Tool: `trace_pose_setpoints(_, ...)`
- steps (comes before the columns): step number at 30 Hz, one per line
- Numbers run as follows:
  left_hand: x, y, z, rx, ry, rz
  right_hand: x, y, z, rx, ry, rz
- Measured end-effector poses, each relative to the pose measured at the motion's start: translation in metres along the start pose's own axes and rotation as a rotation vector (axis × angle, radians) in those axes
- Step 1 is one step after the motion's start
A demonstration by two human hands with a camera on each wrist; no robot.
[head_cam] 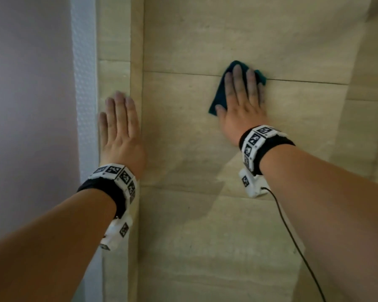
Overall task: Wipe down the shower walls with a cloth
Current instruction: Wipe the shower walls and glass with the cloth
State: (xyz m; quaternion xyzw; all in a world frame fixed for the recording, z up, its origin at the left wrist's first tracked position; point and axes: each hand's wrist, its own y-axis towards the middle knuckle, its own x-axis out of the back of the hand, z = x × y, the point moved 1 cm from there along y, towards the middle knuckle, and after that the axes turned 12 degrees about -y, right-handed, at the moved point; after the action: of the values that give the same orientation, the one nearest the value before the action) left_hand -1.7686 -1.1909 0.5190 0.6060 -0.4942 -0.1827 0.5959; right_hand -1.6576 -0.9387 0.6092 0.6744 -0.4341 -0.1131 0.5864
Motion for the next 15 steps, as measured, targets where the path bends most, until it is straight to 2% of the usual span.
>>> trace_pose_setpoints(4, -0.011, 0.007, -0.040, -0.131, -0.040, 0.089, -0.012, -0.025, -0.070, -0.128, 0.020, 0.062)
trace_pose_setpoints(7, -0.025, 0.030, -0.060, 0.001, -0.114, 0.150, -0.019, -0.043, -0.102, -0.204, 0.040, 0.103)
trace_pose_setpoints(10, -0.045, 0.053, -0.061, -0.019, -0.116, 0.205, -0.029, -0.060, -0.127, -0.293, 0.055, 0.141)
trace_pose_setpoints(12, -0.060, 0.060, -0.058, -0.059, -0.112, 0.199, -0.035, -0.068, -0.138, -0.332, 0.066, 0.124)
trace_pose_setpoints(15, -0.078, 0.061, -0.054, -0.096, -0.098, 0.091, -0.041, -0.068, -0.138, -0.361, 0.059, 0.064)
